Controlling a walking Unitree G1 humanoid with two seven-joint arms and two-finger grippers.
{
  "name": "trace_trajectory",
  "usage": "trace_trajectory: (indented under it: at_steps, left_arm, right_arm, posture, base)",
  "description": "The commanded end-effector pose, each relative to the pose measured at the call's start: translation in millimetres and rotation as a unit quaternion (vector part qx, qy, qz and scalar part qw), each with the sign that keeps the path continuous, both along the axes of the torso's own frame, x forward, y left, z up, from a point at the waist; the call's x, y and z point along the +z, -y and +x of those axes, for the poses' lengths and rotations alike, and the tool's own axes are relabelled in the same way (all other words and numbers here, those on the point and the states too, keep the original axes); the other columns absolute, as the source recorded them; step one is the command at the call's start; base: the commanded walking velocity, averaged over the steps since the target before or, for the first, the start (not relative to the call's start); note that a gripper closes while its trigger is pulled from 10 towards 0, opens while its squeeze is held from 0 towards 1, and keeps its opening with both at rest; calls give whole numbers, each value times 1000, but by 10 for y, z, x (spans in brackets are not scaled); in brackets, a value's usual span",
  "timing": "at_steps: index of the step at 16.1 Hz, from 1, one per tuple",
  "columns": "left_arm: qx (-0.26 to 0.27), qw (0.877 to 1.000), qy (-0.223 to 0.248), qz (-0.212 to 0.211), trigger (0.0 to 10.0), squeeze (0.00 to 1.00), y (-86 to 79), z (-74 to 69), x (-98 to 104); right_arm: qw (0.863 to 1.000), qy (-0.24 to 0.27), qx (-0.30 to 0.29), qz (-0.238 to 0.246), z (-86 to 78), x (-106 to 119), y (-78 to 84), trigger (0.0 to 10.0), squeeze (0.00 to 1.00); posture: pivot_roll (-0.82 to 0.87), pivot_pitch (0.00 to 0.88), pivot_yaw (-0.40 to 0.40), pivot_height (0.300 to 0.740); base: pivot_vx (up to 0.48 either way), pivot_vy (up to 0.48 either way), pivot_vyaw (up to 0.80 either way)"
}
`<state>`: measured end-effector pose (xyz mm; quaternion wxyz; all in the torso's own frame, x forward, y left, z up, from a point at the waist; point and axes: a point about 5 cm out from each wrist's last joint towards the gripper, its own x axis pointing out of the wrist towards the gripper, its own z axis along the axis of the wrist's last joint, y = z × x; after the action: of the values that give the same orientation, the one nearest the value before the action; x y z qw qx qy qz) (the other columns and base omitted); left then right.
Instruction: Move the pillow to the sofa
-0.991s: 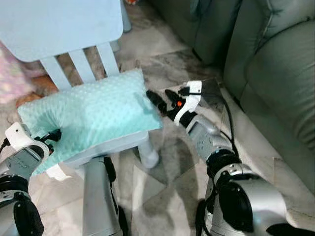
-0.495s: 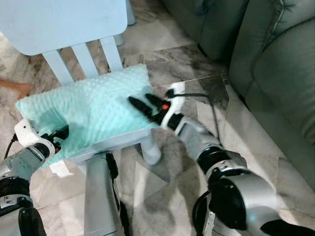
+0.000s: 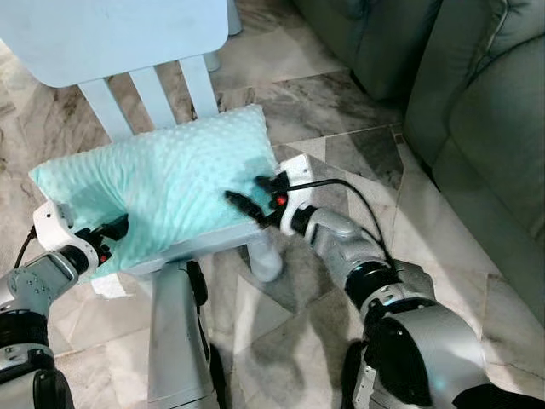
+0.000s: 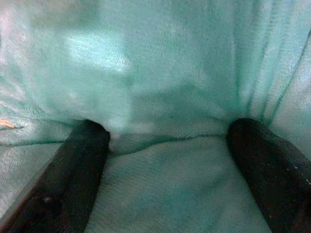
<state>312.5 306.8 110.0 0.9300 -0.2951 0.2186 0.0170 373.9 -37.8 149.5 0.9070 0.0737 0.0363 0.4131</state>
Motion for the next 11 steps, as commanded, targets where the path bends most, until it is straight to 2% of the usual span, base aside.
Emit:
trace_trajectory:
  at_steps: [1, 4, 7, 8, 9, 10, 11]
  left_arm:
    - [-2, 1000, -25, 1, 10000, 0, -18, -82, -90]
    - [2, 1000, -25, 7, 10000, 0, -56, -112, -80]
    - [-3, 1000, -26, 11, 10000, 0, -36, -126, -96]
    - [-3, 1000, -25, 10, 10000, 0, -23, -125, -98]
    - [-5, 1000, -24, 10, 10000, 0, -12, -124, -97]
    - [-6, 1000, -17, 18, 10000, 0, -11, -122, -89]
    - [7, 1000, -8, 23, 10000, 0, -31, -116, -76]
  right_arm:
    - [1000, 7, -15, 15, 51, 100, 17, 10000, 0]
    - [996, 49, -69, 31, 196, 362, 250, 10000, 0]
    - [991, 46, -124, 14, 253, 346, 518, 10000, 0]
    - [991, 38, -131, 3, 250, 294, 580, 10000, 1000]
    - [990, 40, -133, 0, 250, 289, 592, 10000, 1000]
    - [987, 77, -136, -37, 255, 334, 583, 10000, 1000]
    - [976, 130, -157, -74, 273, 437, 584, 10000, 1000]
  posture:
    - [141, 294, 77, 392]
    - [139, 300, 77, 392]
    - [138, 298, 75, 392]
    - [141, 297, 73, 392]
    - [144, 297, 72, 392]
    - [146, 293, 68, 392]
    - [146, 290, 65, 392]
  base:
    - [0, 0, 0]
    - [0, 0, 0]
    - [0, 0, 0]
    - [0, 0, 0]
    - [0, 0, 0]
    - [0, 0, 0]
    - [0, 0, 0]
